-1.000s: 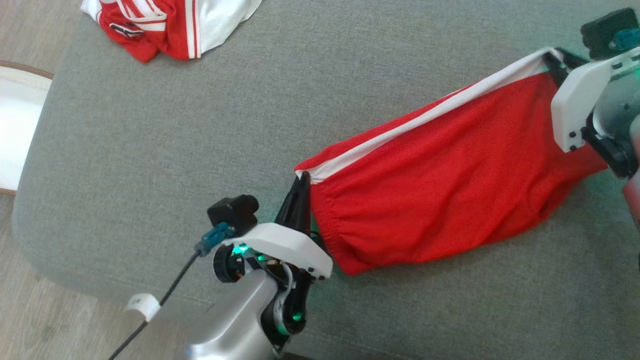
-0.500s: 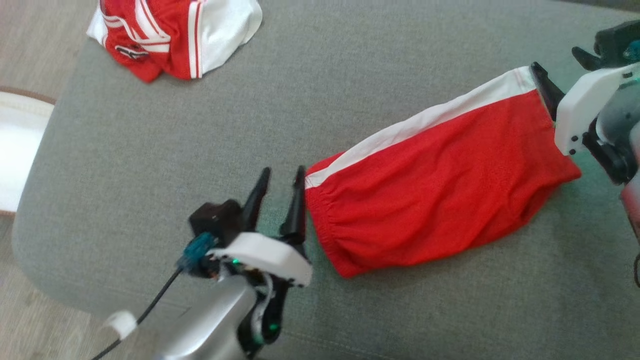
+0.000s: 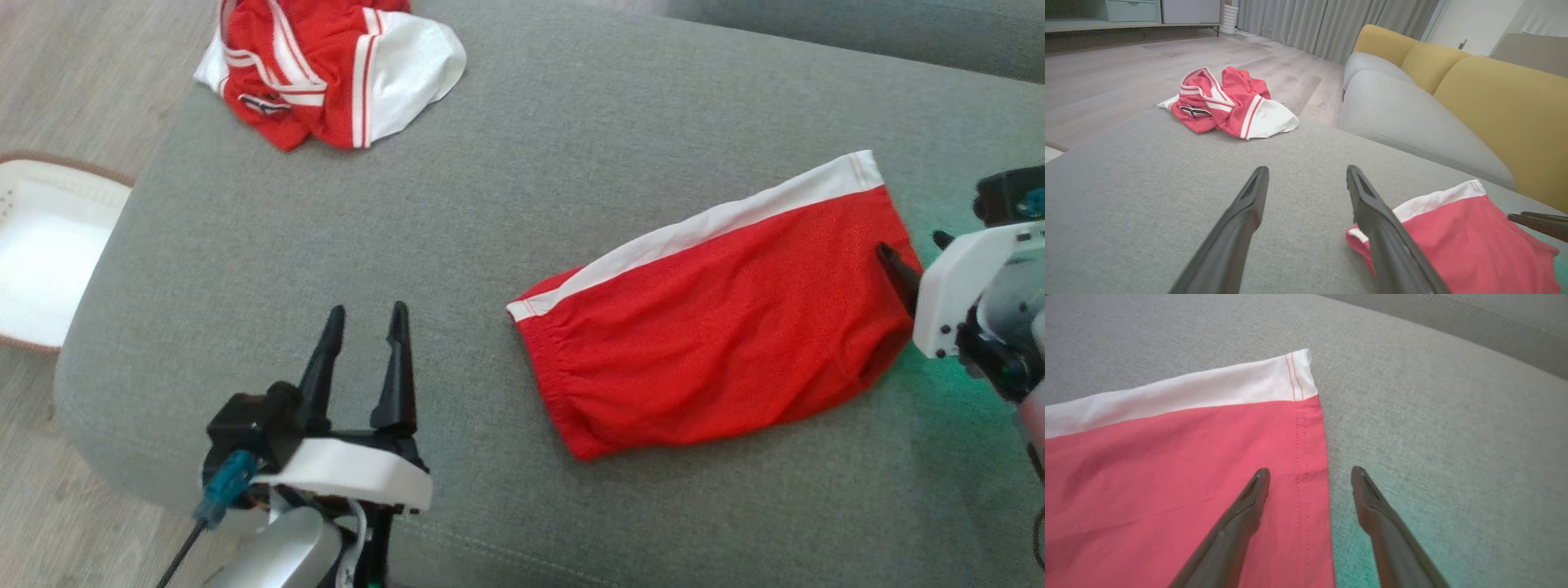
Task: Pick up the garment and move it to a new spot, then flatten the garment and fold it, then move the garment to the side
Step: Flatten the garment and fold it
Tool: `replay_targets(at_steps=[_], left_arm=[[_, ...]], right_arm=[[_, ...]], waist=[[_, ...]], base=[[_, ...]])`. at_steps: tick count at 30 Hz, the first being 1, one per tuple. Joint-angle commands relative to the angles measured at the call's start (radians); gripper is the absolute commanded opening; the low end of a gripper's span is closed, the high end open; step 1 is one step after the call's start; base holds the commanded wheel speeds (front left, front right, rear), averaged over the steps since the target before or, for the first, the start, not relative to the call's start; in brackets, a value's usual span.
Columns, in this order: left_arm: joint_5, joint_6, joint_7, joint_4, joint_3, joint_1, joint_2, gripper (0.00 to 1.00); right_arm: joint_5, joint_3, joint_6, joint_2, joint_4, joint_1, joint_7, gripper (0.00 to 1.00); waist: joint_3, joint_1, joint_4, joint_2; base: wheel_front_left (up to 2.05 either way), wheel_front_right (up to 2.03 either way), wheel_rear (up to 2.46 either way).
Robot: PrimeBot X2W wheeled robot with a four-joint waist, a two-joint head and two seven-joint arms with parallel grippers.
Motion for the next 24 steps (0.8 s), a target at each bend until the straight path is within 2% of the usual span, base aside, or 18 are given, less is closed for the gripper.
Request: replay_targets(at_steps=[1,7,8,9,10,11,12,13,18,24], left_arm=[[0.014,0.009,-0.012,-0.034,0.044,-0.019,0.032,1.00],[0.020,0.032,-0.013,-0.058,0.054,0.001,0.045,1.00],[0.019,0.034,-0.014,-0.059,0.054,0.003,0.045,1.00],[0.019,0.035,-0.014,-0.060,0.054,0.005,0.046,1.00],[0.019,0.037,-0.014,-0.060,0.054,0.008,0.047,1.00],[0.019,0.039,-0.014,-0.060,0.054,0.010,0.048,1.00],[0.019,0.041,-0.013,-0.061,0.055,0.012,0.049,1.00],[0.019,0.043,-0.013,-0.062,0.055,0.013,0.049,1.00],[0.019,0.042,-0.013,-0.064,0.060,0.013,0.054,1.00],[0.018,0.036,-0.018,-0.061,0.072,0.023,0.057,1.00]], right_arm=[[0.009,-0.006,0.007,-0.018,-0.020,0.000,0.008,1.00],[0.046,-0.019,0.007,0.005,0.001,0.031,0.112,1.00],[0.056,-0.016,0.007,0.007,-0.003,0.037,0.131,0.87],[0.064,-0.012,0.007,0.008,-0.008,0.043,0.148,0.64],[0.071,-0.009,0.007,0.008,-0.015,0.048,0.160,0.45],[0.074,-0.007,0.007,0.007,-0.022,0.053,0.166,0.35],[0.077,-0.006,0.007,0.008,-0.029,0.058,0.169,0.08],[0.077,-0.009,0.007,0.009,-0.036,0.061,0.163,0.00],[0.046,-0.051,0.007,0.032,-0.051,0.065,0.092,0.00],[-0.043,-0.150,0.007,0.095,-0.057,0.090,0.015,0.00]], waist=[[0.008,0.0001,0.008,0.0000],[0.015,0.0001,0.024,0.0000],[0.013,0.0001,0.024,0.0000],[0.010,0.0001,0.024,0.0000],[0.007,0.0001,0.023,0.0000],[0.004,0.0001,0.020,0.0000],[0.001,0.0001,0.017,0.0000],[-0.002,0.0001,0.012,0.0000],[-0.023,0.0001,-0.034,0.0000],[-0.057,0.0001,-0.146,0.0000]], base=[[0.00,0.00,0.00],[0.00,0.00,0.00],[0.00,0.00,0.00],[0.00,0.00,0.00],[0.00,0.00,0.00],[0.00,0.00,0.00],[0.00,0.00,0.00],[0.00,0.00,0.00],[0.00,0.00,0.00],[0.00,0.00,0.00]])
